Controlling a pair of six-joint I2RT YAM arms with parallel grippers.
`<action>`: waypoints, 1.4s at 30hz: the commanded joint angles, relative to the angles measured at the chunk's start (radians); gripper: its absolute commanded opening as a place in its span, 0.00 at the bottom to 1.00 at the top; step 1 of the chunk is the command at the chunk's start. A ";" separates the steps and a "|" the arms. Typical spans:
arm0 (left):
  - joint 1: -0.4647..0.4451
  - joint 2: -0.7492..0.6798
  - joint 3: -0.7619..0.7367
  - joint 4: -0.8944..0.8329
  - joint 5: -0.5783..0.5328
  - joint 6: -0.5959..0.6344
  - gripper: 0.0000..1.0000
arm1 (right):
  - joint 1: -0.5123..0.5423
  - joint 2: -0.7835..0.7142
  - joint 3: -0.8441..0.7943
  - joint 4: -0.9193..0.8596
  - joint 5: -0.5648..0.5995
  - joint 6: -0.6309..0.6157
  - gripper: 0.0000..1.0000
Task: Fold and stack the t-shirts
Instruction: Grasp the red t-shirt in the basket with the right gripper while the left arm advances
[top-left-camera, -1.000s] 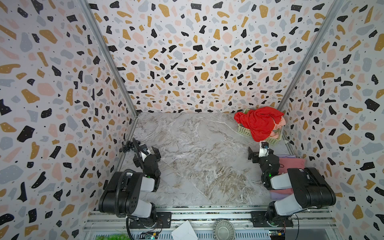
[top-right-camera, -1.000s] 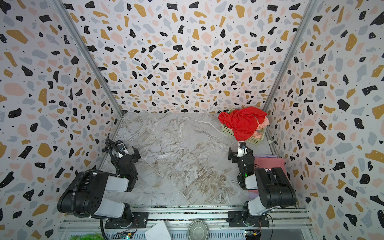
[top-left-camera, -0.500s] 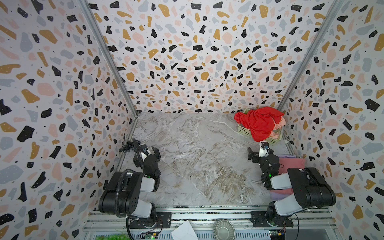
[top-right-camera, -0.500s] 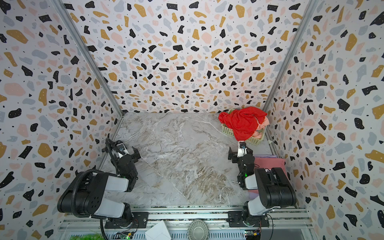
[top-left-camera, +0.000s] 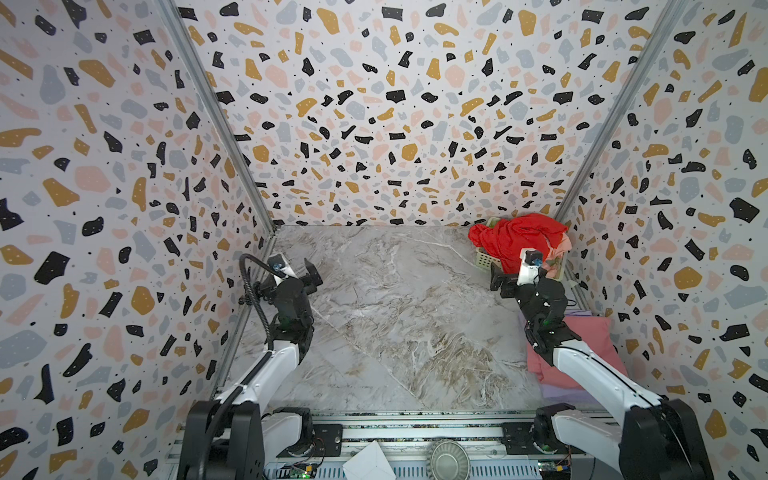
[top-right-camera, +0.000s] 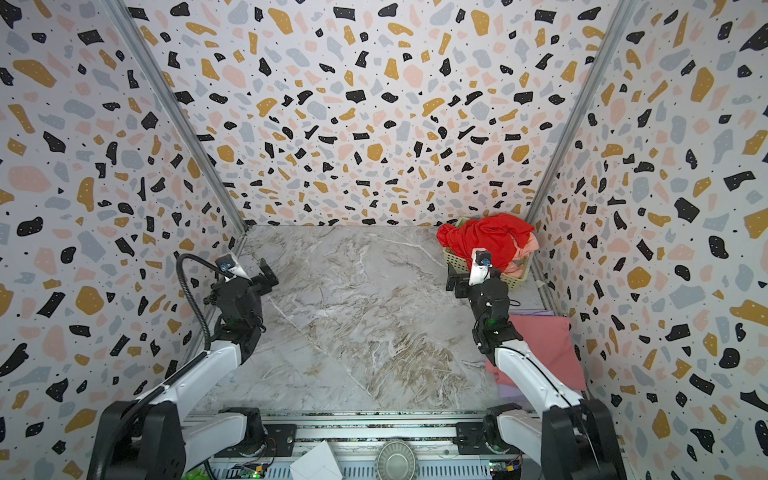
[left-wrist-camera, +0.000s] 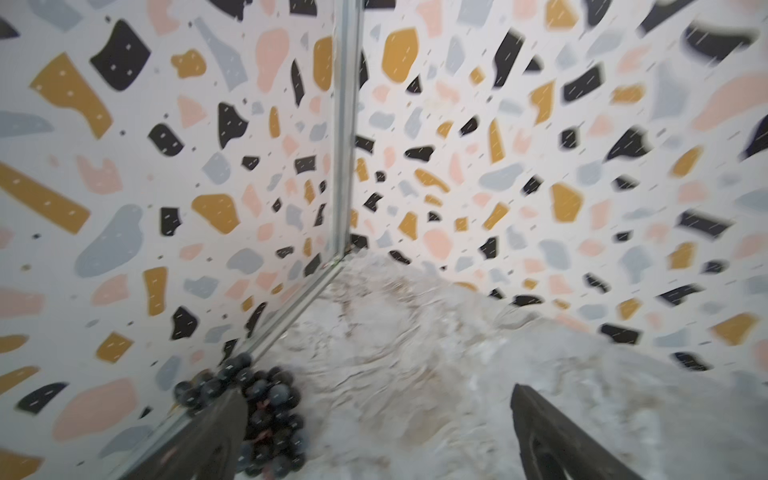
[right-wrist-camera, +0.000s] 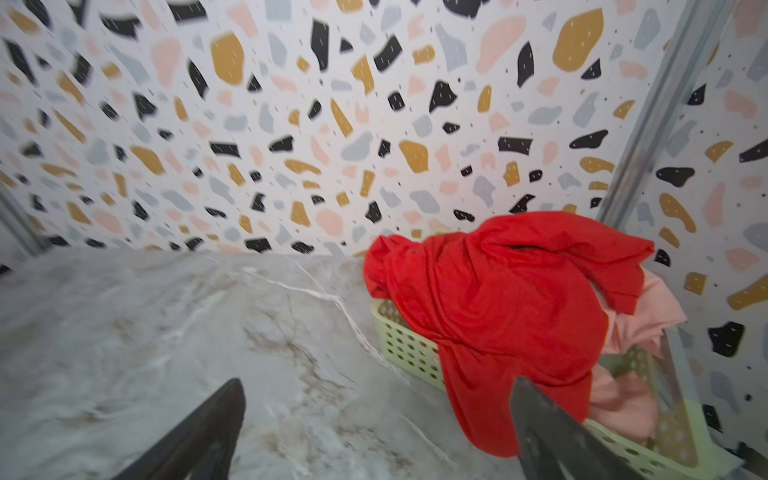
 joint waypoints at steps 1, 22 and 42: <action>-0.035 -0.095 0.029 -0.307 0.287 -0.244 0.99 | 0.054 -0.098 0.014 -0.321 -0.174 0.238 0.99; -0.446 -0.161 -0.020 -0.203 0.384 -0.532 1.00 | 0.102 0.183 0.193 -0.247 -0.241 0.277 0.99; -0.447 0.192 0.281 -0.342 0.318 -0.202 1.00 | -0.170 0.957 0.786 -0.253 -0.040 -0.023 0.77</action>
